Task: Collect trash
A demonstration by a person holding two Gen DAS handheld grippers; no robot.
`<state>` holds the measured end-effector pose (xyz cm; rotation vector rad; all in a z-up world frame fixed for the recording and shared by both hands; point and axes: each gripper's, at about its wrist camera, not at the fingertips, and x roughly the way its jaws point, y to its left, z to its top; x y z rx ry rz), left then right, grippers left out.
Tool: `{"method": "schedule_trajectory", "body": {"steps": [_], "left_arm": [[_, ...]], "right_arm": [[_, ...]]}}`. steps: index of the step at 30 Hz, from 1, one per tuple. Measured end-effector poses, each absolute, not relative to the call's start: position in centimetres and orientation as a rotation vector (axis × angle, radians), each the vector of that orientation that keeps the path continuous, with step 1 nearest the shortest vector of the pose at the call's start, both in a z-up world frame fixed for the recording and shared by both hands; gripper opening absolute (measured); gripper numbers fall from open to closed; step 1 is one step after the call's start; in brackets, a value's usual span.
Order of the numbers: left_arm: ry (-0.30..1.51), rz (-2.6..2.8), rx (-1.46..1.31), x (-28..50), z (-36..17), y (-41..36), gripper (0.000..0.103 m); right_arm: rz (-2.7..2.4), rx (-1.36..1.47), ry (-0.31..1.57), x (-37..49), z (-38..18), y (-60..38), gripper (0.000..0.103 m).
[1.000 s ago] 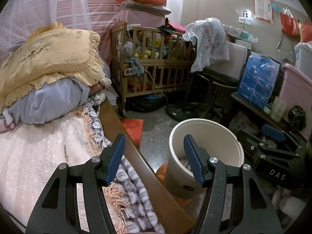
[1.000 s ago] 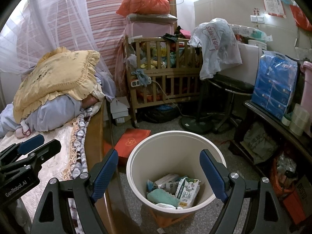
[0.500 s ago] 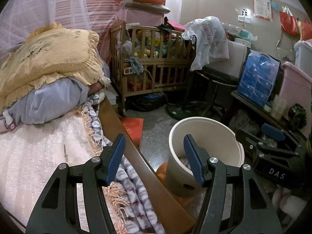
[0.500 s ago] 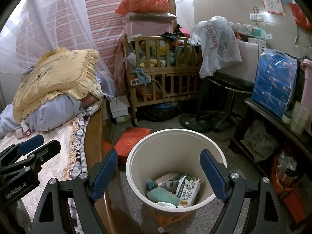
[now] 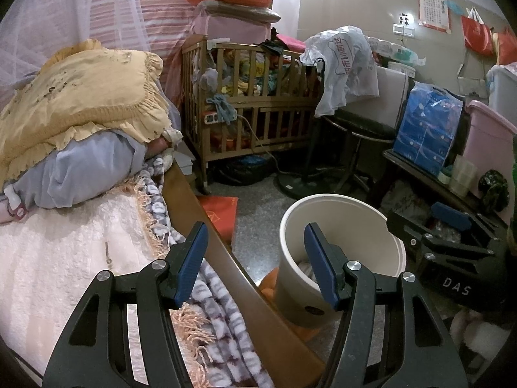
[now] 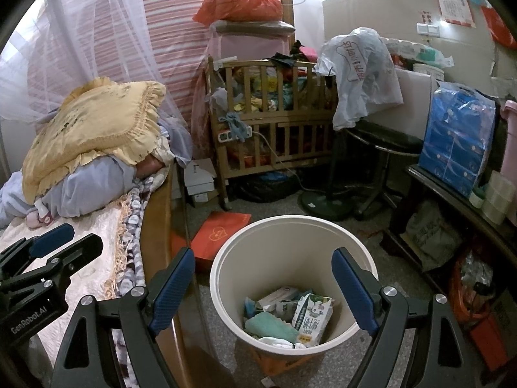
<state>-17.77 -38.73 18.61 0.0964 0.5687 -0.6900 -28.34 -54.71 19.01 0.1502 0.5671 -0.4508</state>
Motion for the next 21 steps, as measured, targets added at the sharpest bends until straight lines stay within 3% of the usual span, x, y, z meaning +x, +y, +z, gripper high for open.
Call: {"method": "schedule_trajectory", "body": {"steps": [21], "left_arm": [[0.583, -0.693, 0.122, -17.95, 18.31, -38.22, 0.061]], "right_arm": [[-0.44, 0.156, 0.585, -27.53, 19.23, -54.45, 0.086]]}}
